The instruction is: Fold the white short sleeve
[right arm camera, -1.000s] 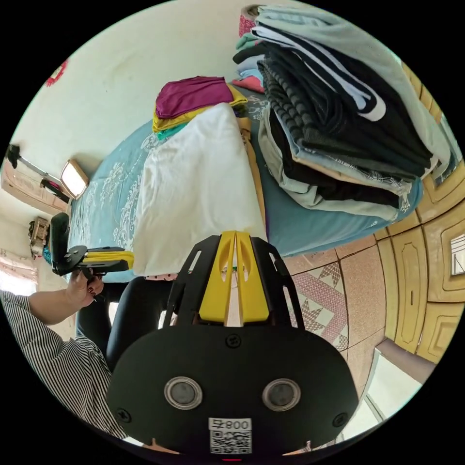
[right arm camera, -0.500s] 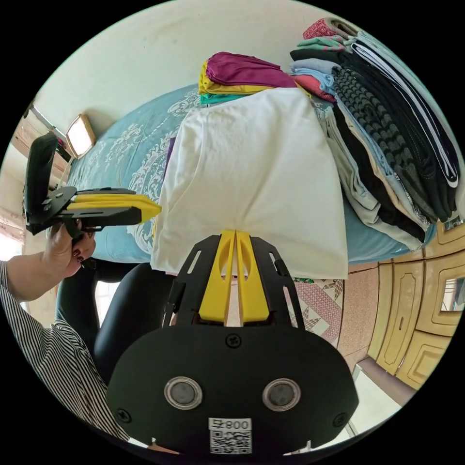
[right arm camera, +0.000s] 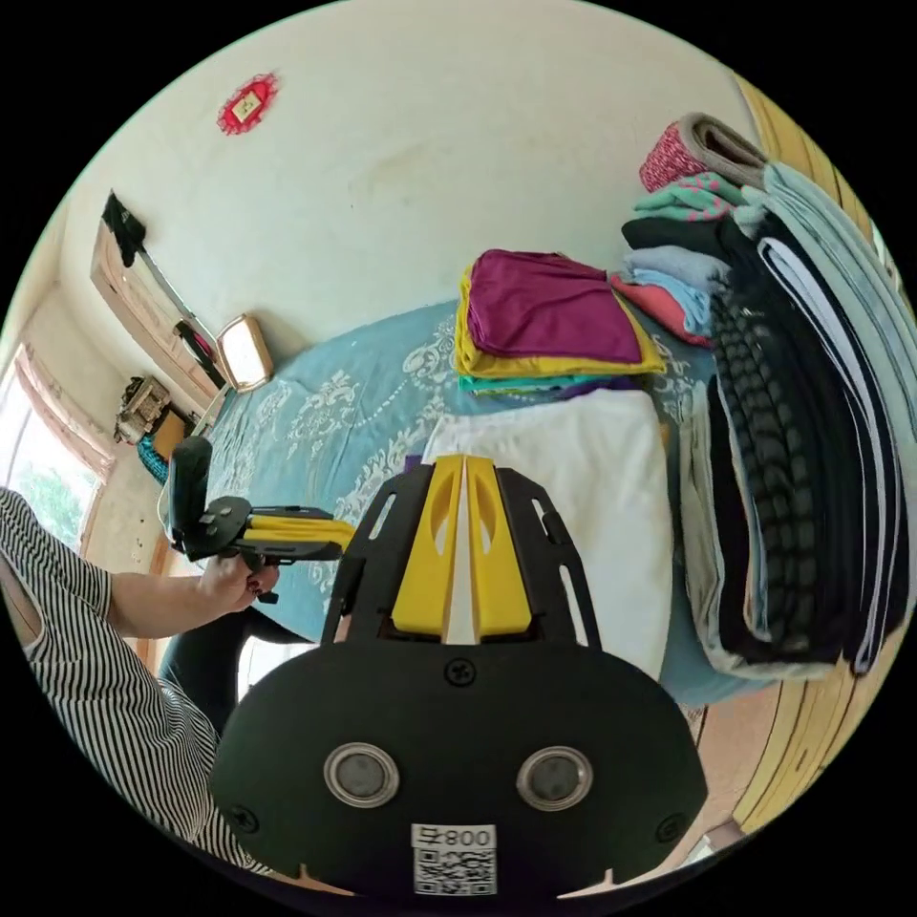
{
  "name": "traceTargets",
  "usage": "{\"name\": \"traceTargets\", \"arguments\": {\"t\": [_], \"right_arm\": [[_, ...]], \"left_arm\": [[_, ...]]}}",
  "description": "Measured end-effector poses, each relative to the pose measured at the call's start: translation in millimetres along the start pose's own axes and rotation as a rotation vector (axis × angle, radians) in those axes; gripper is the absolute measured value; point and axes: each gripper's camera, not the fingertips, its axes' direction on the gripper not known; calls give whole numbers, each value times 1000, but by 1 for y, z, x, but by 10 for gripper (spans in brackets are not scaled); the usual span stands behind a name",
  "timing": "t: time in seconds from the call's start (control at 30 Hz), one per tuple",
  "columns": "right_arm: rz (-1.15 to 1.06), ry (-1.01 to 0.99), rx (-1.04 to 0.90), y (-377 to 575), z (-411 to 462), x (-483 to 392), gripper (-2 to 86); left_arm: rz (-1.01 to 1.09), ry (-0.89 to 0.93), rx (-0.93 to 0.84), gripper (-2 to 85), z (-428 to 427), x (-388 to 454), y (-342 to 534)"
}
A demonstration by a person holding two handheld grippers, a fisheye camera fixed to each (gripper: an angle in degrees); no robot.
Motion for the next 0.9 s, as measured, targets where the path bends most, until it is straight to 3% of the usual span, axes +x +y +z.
{"name": "traceTargets", "arguments": {"t": [0.23,0.47,0.9], "right_arm": [[-66,-17,19,-136,70,-25,58],[20,24,40,-246,129,-38,78],[90,198,12,-302,192,-68,59]], "left_arm": [[-77,-134,-176,15,8,-66,41],[-37,-148,-100,20,-16,-77,70],[-35,-146,-77,16,-75,-115,102]]}}
